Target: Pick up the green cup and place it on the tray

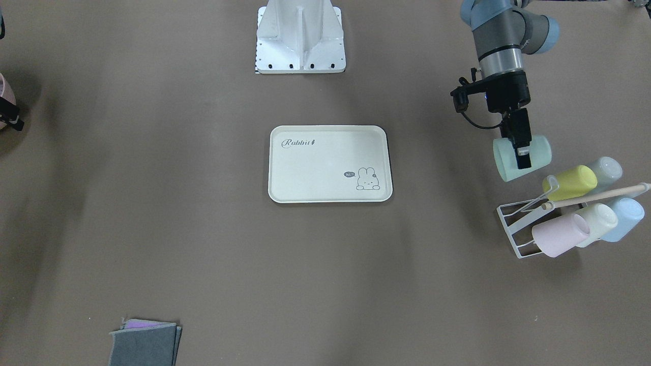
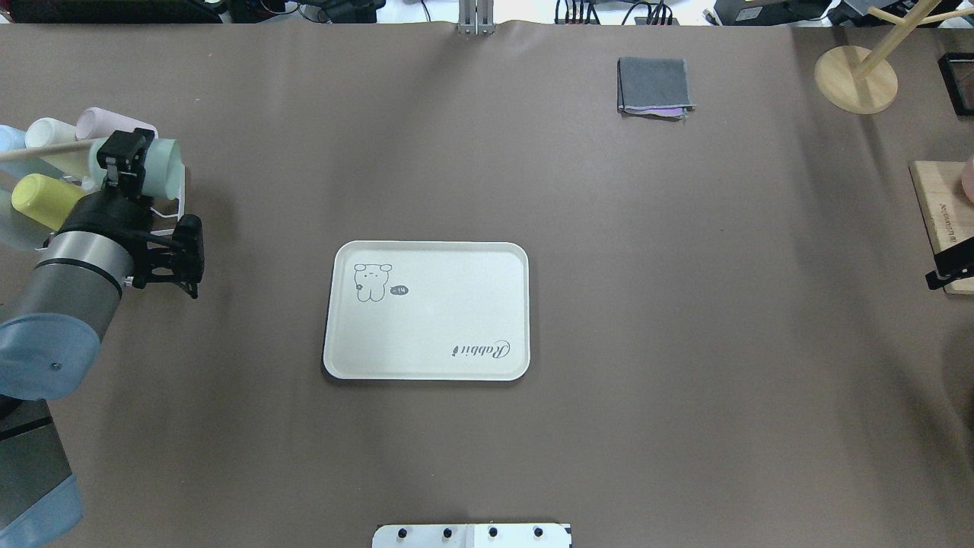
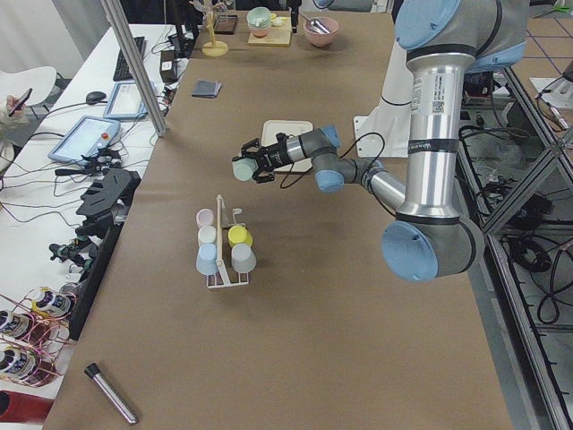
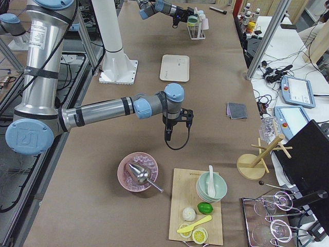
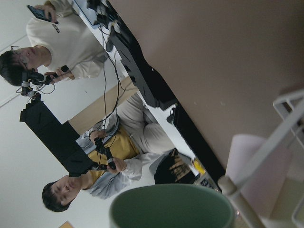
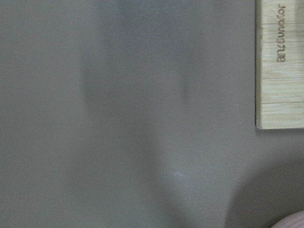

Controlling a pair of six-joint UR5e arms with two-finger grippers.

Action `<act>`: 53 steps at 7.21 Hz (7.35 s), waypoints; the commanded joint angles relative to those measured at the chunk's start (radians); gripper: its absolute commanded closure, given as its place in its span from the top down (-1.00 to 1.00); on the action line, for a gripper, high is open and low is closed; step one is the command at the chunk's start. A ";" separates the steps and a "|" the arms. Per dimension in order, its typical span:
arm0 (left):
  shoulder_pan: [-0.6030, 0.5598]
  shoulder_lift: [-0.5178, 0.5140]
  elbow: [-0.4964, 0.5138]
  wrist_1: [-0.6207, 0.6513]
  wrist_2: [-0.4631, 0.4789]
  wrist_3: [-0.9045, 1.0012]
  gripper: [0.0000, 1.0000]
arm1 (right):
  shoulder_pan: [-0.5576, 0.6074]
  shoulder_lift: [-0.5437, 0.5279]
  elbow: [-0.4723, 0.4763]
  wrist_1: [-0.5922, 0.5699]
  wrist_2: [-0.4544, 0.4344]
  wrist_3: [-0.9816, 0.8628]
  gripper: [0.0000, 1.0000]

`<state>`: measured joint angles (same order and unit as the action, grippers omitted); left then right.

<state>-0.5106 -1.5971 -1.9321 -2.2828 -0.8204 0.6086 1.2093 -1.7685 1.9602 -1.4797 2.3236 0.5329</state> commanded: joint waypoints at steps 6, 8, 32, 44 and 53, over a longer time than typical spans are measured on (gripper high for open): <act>0.024 -0.354 0.417 -0.629 -0.566 -0.826 -1.00 | 0.200 -0.046 -0.107 -0.013 0.106 -0.128 1.00; 0.058 -0.432 0.557 -0.795 -0.597 -0.901 -1.00 | 0.204 -0.046 -0.104 -0.013 0.105 -0.128 1.00; 0.122 -0.399 0.621 -0.945 -0.701 -0.997 0.95 | 0.202 -0.037 -0.099 -0.011 0.103 -0.119 0.99; -0.340 -0.408 0.130 0.158 -0.744 -0.968 0.95 | 0.202 -0.036 -0.107 -0.011 0.103 -0.117 0.99; -1.131 -0.097 0.538 0.450 -1.625 -0.963 0.95 | 0.197 -0.023 -0.104 -0.031 0.060 -0.111 1.00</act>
<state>-1.5934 -1.7790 -1.4208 -1.8318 -2.3562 -0.3571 1.4077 -1.7920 1.8547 -1.5113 2.3849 0.4225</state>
